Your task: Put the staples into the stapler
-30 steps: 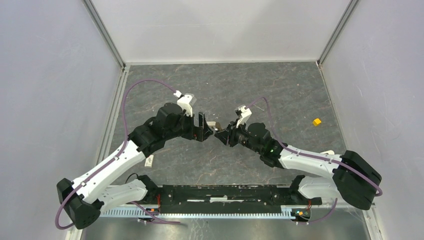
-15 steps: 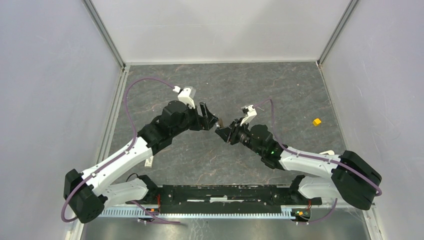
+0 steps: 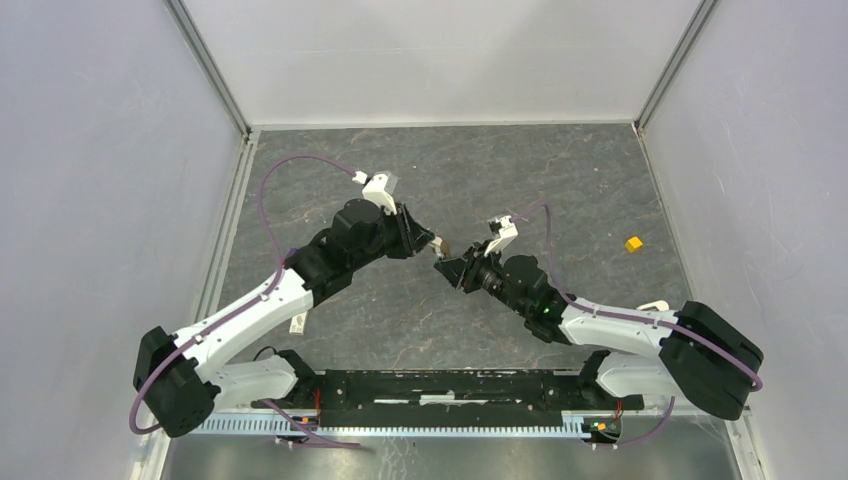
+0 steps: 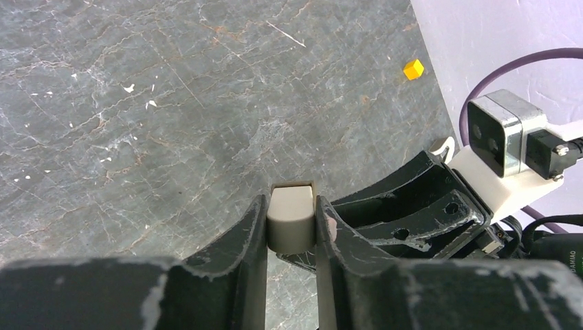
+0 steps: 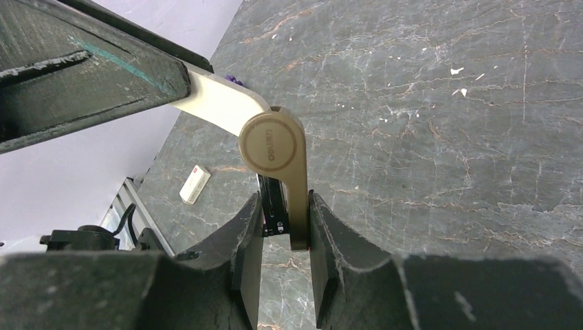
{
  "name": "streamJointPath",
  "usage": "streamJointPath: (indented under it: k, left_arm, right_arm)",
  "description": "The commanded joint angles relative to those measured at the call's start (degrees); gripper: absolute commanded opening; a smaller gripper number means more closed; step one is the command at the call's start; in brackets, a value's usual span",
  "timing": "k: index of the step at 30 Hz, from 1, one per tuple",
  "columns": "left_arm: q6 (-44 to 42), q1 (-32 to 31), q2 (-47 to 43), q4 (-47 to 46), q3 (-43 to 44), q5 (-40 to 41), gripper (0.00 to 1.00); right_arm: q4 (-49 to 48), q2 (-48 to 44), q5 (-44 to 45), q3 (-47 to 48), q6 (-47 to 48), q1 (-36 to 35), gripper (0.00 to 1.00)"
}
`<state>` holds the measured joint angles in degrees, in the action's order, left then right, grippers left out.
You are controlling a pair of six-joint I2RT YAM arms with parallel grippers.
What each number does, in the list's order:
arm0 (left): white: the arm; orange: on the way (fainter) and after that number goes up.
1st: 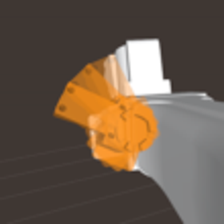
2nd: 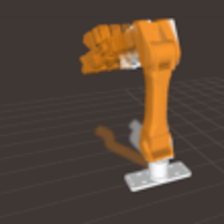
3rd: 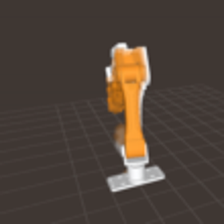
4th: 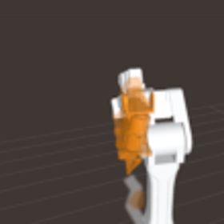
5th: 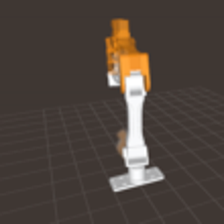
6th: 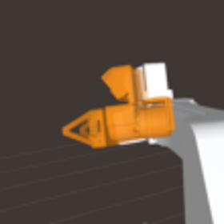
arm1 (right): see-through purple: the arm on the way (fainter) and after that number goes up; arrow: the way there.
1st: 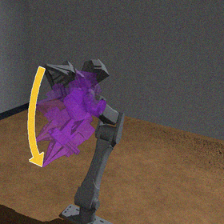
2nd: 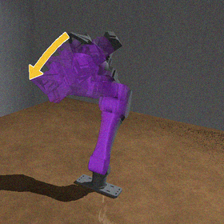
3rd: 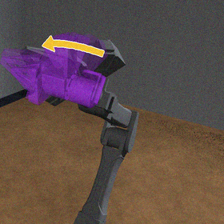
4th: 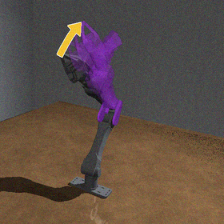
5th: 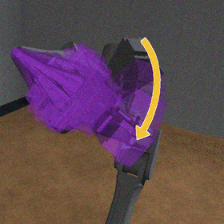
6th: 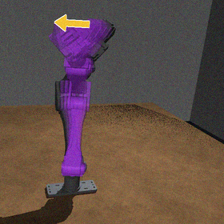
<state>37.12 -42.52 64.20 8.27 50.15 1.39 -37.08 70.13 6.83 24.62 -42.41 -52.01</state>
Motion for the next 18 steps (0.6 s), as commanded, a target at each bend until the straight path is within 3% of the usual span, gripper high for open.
streamJointPath:
  k: [1,4,7,12,18]
  left_arm:
    - [-0.1,0.2,0.6,-2.5,0.6,0.7,0.14]
    - [-0.9,0.2,1.0,-1.7,0.9,1.2,0.02]
    - [-3.0,0.2,1.4,-0.1,1.6,3.7,0.02]
    - [-8.0,0.6,4.5,5.1,4.8,11.6,0.02]
    - [-13.6,3.0,11.6,6.2,8.8,14.6,0.02]
  right_arm:
    - [-5.4,-0.8,1.6,-1.6,0.6,-0.1,0.14]
    - [-6.2,-0.1,1.4,-2.2,1.3,-0.1,0.18]
    - [-5.7,0.3,0.7,-2.2,3.0,0.0,0.28]
    - [-2.8,-3.5,1.1,-5.2,5.4,0.0,0.62]
    - [7.3,-14.1,5.2,-8.1,9.8,0.5,0.98]
